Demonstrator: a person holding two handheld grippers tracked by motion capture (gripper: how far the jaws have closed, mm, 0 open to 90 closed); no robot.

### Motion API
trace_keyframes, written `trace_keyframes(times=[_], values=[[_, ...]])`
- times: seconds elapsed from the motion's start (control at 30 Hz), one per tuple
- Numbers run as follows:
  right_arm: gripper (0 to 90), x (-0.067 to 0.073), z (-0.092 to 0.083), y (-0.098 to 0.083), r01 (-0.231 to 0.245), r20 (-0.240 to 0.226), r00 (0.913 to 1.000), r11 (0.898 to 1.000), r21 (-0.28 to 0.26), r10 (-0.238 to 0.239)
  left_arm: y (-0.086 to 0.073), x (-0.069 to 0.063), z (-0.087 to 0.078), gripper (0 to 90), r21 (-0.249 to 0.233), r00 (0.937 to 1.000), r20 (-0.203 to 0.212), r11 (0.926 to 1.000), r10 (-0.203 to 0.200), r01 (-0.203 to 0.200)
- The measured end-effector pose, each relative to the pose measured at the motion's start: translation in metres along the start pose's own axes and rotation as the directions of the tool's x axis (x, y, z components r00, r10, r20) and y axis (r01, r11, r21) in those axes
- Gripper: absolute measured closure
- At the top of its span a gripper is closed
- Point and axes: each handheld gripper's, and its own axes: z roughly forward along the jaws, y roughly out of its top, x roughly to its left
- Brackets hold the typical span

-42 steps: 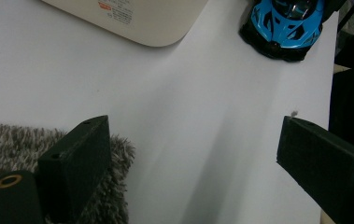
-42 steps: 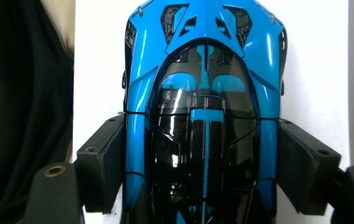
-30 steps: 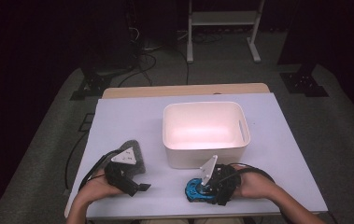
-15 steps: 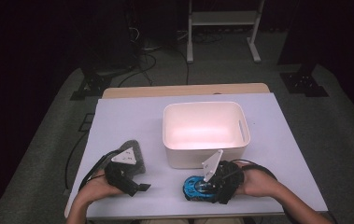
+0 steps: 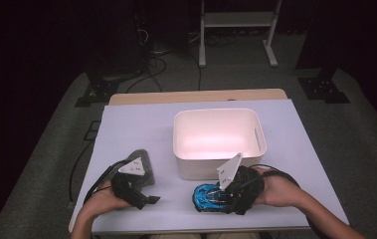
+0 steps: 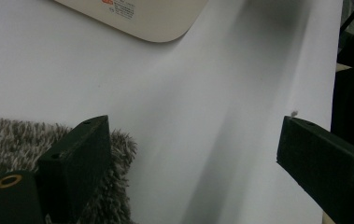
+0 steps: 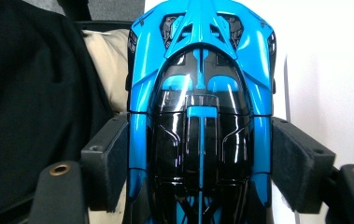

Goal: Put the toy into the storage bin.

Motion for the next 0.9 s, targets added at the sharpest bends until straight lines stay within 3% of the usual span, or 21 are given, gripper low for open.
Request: trace_keyframes(times=[0.43,0.9], values=[[27.2,0.006,-0.04,0.021,0.032,0.007,0.9995,0.999,-0.044,-0.031,-0.001,0.001,-0.001,9.6,0.002,1.0,-0.003,1.0,0.001,-0.001],[27.2,-0.009,-0.088,0.044,0.034,0.044,0.9985,0.998,-0.047,-0.032,-0.001,0.0,-0.002,9.6,-0.012,1.0,-0.006,0.9999,-0.001,0.001]])
